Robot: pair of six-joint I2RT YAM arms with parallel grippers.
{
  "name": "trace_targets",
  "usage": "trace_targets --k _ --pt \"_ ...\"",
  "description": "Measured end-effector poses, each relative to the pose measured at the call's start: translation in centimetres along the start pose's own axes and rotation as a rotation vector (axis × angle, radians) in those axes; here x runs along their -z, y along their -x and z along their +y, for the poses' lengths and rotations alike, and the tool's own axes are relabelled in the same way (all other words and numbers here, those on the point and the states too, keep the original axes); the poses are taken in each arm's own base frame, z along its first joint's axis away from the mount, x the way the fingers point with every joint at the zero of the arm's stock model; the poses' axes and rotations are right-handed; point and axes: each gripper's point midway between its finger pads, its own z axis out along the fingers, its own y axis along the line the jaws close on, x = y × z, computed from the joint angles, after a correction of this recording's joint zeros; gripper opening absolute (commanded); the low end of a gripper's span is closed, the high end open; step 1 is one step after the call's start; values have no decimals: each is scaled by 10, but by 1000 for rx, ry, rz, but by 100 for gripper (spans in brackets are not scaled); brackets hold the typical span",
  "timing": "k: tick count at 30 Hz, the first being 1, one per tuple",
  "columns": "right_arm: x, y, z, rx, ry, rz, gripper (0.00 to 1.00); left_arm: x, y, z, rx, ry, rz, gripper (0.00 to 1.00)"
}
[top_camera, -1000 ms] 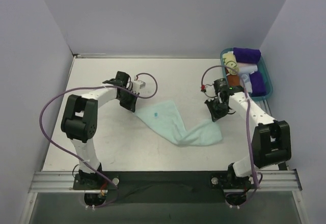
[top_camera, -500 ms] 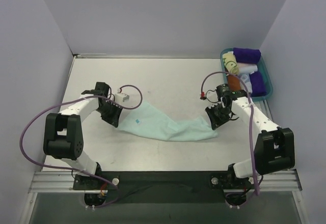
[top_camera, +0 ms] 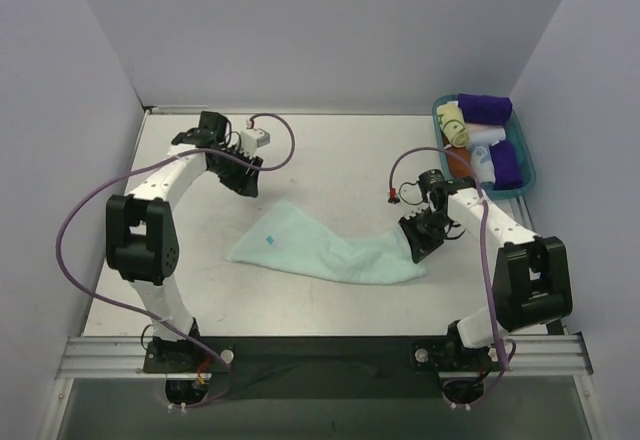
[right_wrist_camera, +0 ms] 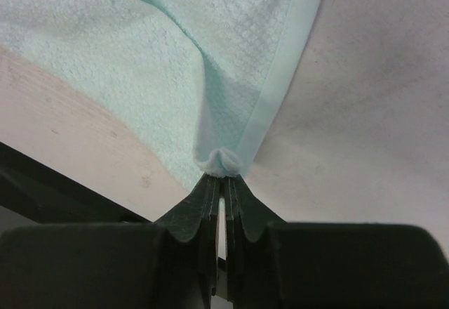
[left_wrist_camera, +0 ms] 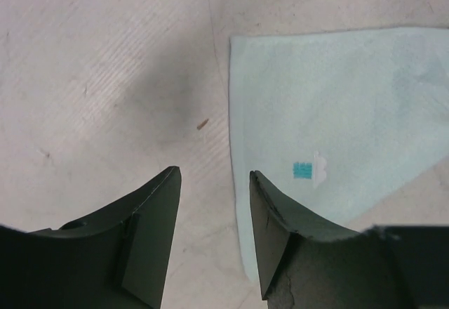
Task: Roll the towels
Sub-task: Flatten the towel
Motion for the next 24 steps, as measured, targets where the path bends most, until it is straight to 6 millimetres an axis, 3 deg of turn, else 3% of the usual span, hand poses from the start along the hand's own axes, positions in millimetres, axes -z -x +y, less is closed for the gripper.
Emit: trace_targets --k 2,5,9,13,24 --pt "1 1 0 -1 -1 -4 0 -21 6 -3 -9 -15 15 54" --pt "1 2 0 -2 -2 -7 0 -55 -1 -14 -14 -39 69 55" --pt "1 2 0 -2 -2 -6 0 -82 -9 -27 -48 -31 129 55" --pt "1 3 0 -5 0 -8 0 -94 -5 -31 -81 -2 131 54" --pt "5 11 3 -8 15 -36 0 -105 -3 -12 -103 88 134 59"
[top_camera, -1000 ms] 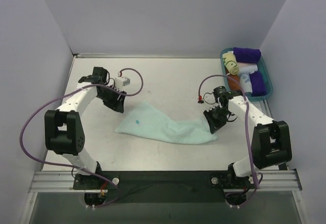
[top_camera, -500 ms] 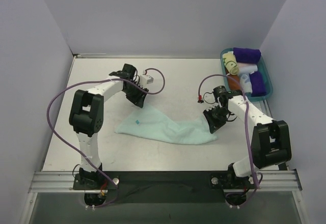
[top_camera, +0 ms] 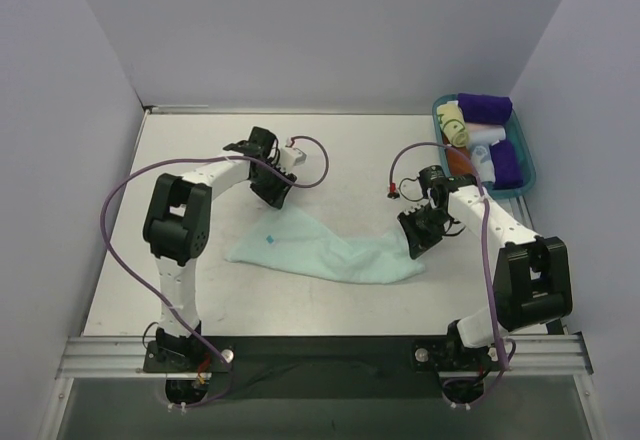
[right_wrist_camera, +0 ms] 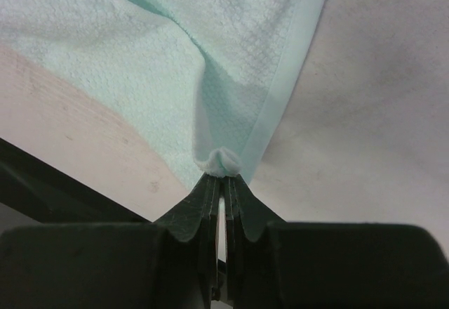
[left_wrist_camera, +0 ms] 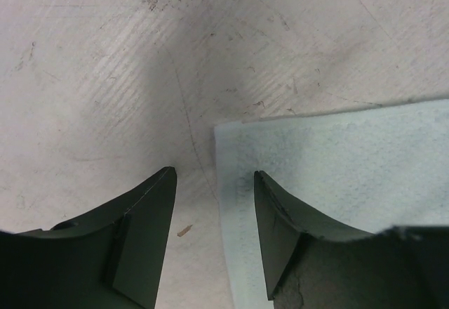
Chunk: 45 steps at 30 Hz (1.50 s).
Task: Roll the towels
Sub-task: Flatten the towel
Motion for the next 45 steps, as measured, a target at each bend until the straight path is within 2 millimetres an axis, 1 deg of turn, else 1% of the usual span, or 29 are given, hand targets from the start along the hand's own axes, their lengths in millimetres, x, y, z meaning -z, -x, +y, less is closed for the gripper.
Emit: trace_targets --k 5,10,11,12,15,16,17,19,22,24,26,28,30,32,34,35,37,39,41,43,45 --pt "0 0 0 -9 0 0 0 -3 4 -3 -15 10 -1 59" --pt "0 0 1 -19 0 -1 0 -9 14 -10 -38 14 -15 48" --pt "0 0 1 -19 0 -1 0 -10 15 -11 -43 17 -17 45" --pt "0 0 1 -20 0 -1 0 -11 16 -12 -48 23 -19 35" --pt "0 0 0 -22 -1 -2 0 -13 19 -11 -51 41 -25 19" --pt "0 1 0 -22 -2 -3 0 -13 19 -10 -48 43 -27 8" --pt "1 1 0 -23 -2 -4 0 -13 19 -10 -43 45 -31 1" --pt "3 5 -1 -22 -7 -15 0 -10 17 -9 -26 45 -41 0" --pt "14 17 -4 -13 -25 -58 0 4 1 -9 25 13 -22 0" --pt "26 28 -6 -5 -45 -109 0 25 -7 -5 77 -8 -28 0" --pt "41 38 -9 3 -69 -166 0 58 -7 2 127 -11 -86 0" --pt "58 46 -10 12 -95 -231 0 103 -4 7 164 -1 -178 0" --pt "75 49 -8 22 -116 -292 0 155 -4 8 187 31 -292 0" --pt "89 49 -4 36 -133 -345 0 200 -5 -1 176 55 -396 0" --pt "107 48 2 50 -151 -411 0 238 -10 -20 148 66 -484 0" --pt "116 47 5 58 -161 -446 0 253 -16 -31 136 69 -515 0" --pt "135 42 13 80 -185 -526 0 278 -29 -52 117 76 -565 0" --pt "153 33 23 101 -207 -601 0 296 -44 -69 110 89 -599 0" --pt "164 26 30 105 -210 -644 0 309 -54 -80 113 101 -623 0" --pt "170 20 33 100 -213 -658 0 317 -61 -85 130 119 -634 0" --pt "167 20 31 91 -206 -640 0 318 -65 -85 154 132 -627 0"
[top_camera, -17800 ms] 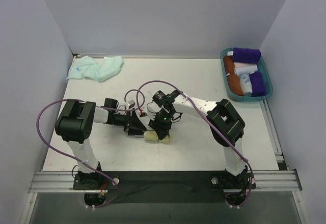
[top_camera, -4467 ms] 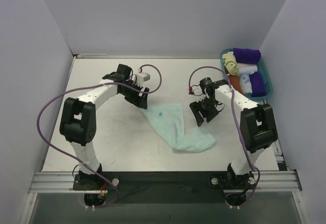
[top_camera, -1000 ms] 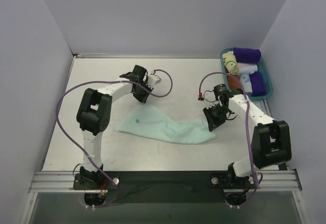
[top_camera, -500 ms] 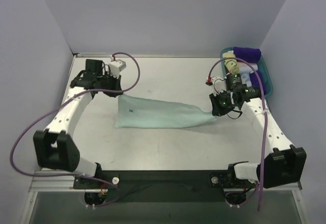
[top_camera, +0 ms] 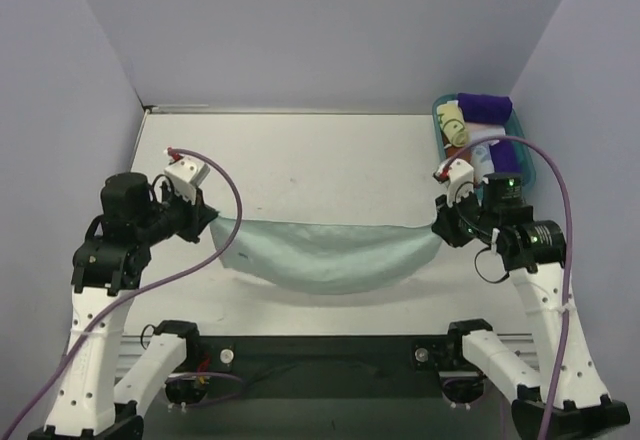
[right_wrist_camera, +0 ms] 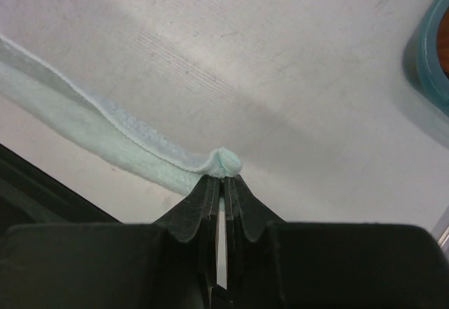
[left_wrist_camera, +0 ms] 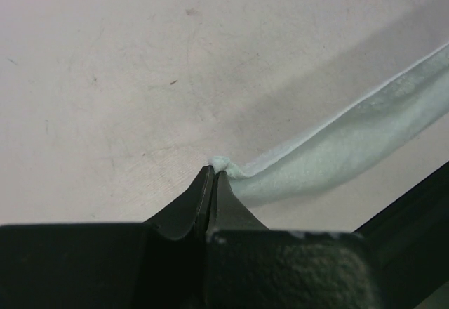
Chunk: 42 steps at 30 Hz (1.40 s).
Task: Roll the towels
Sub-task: Flatten the towel
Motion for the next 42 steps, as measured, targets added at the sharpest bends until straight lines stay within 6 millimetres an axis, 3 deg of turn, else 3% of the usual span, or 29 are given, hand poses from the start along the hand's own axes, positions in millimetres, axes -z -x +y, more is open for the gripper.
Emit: trace_targets --k 2,5,13,20,21,22,24,25,28,30,33,35,38,39,40,42 --pt "-12 -4 -3 -16 15 52 0 -6 -5 5 24 14 31 0" --pt "-41 -10 -16 -50 26 164 0 -32 -21 21 72 35 122 0" --pt "-158 -30 -58 -135 19 412 0 -139 -93 72 185 67 397 0" --pt "-245 -9 -90 -178 -15 428 0 -223 -136 117 209 98 523 0" --pt "-253 -7 -94 -186 -23 429 4 -234 -138 122 212 99 531 0" --pt "-261 -6 -98 -192 -32 429 14 -244 -139 128 212 100 533 6" --pt "-272 -5 -104 -204 -53 434 20 -262 -141 140 213 104 532 15" --pt "-275 -4 -106 -206 -63 434 34 -267 -140 145 214 107 529 30" --pt "-276 -4 -112 -212 -100 440 66 -276 -128 159 215 116 500 53" --pt "-274 -1 -116 -208 -122 436 68 -279 -111 170 206 119 462 58" --pt "-263 0 -117 -200 -133 432 62 -272 -93 173 208 91 415 56" --pt "-243 0 -110 -189 -124 426 53 -256 -91 167 202 68 410 51" --pt "-201 3 -92 -166 -91 413 37 -214 -95 138 183 24 422 32" --pt "-187 5 -87 -157 -83 401 33 -196 -97 123 170 -3 423 19" --pt "-174 6 -80 -147 -72 396 25 -182 -100 112 157 -23 430 15" --pt "-157 5 -68 -130 -47 393 19 -162 -107 92 123 -58 445 7"
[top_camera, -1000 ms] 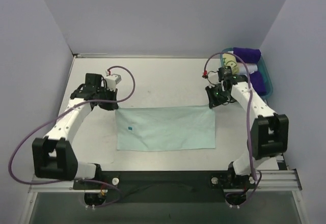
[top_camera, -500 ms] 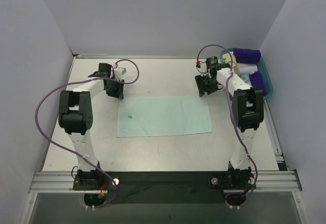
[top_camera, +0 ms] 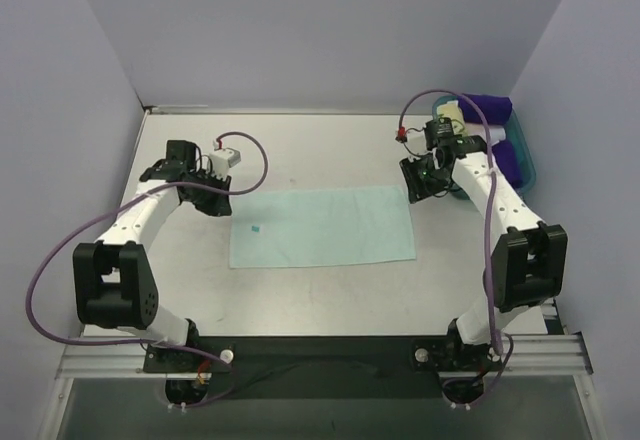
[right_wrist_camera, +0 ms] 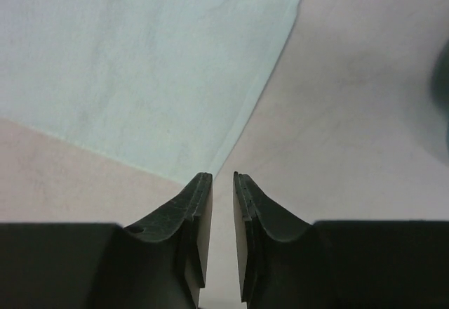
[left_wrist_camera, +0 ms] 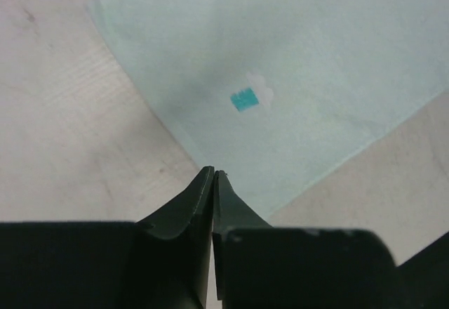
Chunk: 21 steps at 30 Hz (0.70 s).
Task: Roll the towels
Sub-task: Flatten the towel
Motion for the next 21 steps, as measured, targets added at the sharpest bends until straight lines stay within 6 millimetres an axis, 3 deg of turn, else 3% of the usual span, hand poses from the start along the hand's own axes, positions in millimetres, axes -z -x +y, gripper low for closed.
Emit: trace_targets --k 4,8,11,14,21 --pt "-6 -42 21 25 66 119 6 -2 -42 -29 -48 -57 103 3" --pt "-27 -91 37 22 124 291 4 -9 -87 -50 -75 -90 253 2" --pt "-38 -114 45 24 146 373 2 -10 -96 -56 -106 -83 297 0" --pt "-45 -121 47 33 143 399 0 -14 -100 -56 -122 -70 328 0" --pt "-57 -115 45 56 107 376 0 -27 -118 -42 -110 -30 421 0"
